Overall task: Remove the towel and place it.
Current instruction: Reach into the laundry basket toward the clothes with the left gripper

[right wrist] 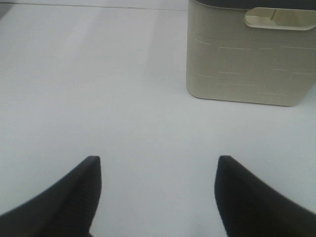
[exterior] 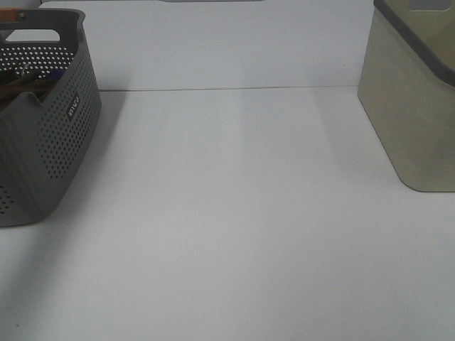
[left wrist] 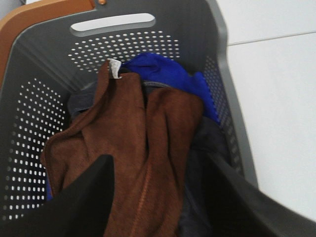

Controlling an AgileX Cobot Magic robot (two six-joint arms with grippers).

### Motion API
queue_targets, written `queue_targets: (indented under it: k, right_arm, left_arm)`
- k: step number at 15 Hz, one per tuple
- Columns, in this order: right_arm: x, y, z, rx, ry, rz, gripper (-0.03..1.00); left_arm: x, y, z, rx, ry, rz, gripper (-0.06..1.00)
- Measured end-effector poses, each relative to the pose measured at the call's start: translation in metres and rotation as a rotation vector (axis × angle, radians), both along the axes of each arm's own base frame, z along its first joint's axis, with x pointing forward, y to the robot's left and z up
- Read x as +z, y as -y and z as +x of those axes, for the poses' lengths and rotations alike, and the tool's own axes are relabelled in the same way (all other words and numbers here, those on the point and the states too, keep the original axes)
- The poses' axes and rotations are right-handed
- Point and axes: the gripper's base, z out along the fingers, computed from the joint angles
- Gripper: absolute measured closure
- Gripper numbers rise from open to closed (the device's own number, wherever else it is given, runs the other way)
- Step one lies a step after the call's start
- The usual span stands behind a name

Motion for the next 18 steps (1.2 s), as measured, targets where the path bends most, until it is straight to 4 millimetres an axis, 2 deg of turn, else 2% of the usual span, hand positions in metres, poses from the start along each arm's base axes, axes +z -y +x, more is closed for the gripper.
queue_targets:
  k: [5,7,8,9,15,18]
  right_arm:
    - [0.000,0.000,0.000,0.000,0.000,0.000,0.33]
    - [0.000,0.000,0.000,0.000,0.000,0.000,0.33]
    - [0.000,0.000,0.000,0.000,0.000,0.000,0.33]
    - [0.000,0.000,0.000,0.000,0.000,0.000,0.33]
    - [0.000,0.000,0.000,0.000,0.000,0.000,0.33]
    - [0.000,0.000,0.000,0.000,0.000,0.000,0.33]
  left_arm:
    - [-0.021,-0.016,0.074,0.105,-0.086,0.106,0.42]
    - [-0.031,-0.029,0.092,0.144,-0.108,0.105,0.42]
    - [-0.045,-0.044,0.112,0.182,-0.108,0.092,0.42]
    - [-0.053,-0.051,0.122,0.196,-0.107,0.089,0.42]
    - [-0.111,-0.058,0.149,0.171,-0.151,0.102,0.42]
    - [-0.126,-0.059,0.155,0.162,-0.148,0.131,0.42]
